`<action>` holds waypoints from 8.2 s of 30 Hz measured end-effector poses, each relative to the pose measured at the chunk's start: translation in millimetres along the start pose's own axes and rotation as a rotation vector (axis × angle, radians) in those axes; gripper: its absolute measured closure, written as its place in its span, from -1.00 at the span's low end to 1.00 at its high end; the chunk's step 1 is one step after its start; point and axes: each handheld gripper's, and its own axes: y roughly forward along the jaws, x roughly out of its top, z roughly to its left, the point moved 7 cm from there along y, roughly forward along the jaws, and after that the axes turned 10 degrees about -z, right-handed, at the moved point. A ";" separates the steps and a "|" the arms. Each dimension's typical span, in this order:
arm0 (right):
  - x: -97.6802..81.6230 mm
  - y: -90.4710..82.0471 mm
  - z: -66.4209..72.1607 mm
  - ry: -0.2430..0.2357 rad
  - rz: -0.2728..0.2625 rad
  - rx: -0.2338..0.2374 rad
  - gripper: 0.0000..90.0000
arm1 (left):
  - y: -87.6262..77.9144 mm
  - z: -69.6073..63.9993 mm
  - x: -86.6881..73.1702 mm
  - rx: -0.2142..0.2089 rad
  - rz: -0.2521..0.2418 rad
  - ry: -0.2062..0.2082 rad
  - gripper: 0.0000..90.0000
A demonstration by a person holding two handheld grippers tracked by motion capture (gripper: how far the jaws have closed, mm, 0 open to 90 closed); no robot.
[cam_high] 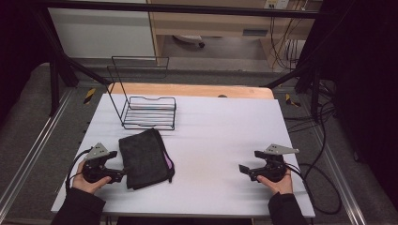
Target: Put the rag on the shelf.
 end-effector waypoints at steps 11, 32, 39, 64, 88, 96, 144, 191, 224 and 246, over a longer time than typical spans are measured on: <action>0.4 -0.2 -0.2 0.000 -0.001 -0.006 -0.95 | 3.7 -4.3 4.6 0.007 0.021 0.010 -0.89; -1.3 3.4 2.2 -0.012 0.017 -0.018 -0.94 | 37.5 -76.0 26.5 -0.064 0.112 0.115 -0.73; -1.0 3.2 2.4 -0.020 0.017 -0.018 -0.94 | 66.8 -102.7 20.7 -0.077 0.176 0.159 -0.39; -5.5 8.2 3.7 -0.029 0.045 -0.016 -0.94 | 88.1 -107.9 6.0 0.015 0.199 0.184 0.38; -6.3 9.5 3.8 -0.030 0.053 -0.009 -0.93 | 79.1 -90.1 15.9 -0.087 0.152 0.024 0.79; -6.6 9.2 4.5 -0.028 0.054 -0.010 -0.93 | 86.3 -98.1 9.0 -0.084 0.151 0.089 0.44; -5.7 10.2 4.5 -0.025 0.049 -0.004 -0.92 | 72.1 -107.0 38.4 -0.092 0.066 0.035 0.81; 35.2 153.2 101.7 -0.099 0.127 0.106 -0.50 | 27.9 -99.4 -22.6 -0.029 0.201 -0.107 -0.11; 27.2 179.4 121.0 -0.052 0.152 0.140 0.45 | 26.4 -97.9 -18.5 -0.142 0.274 -0.149 0.82; 38.6 228.8 113.9 -0.019 0.157 0.157 0.75 | 27.0 -99.1 -20.2 -0.142 0.259 -0.107 0.79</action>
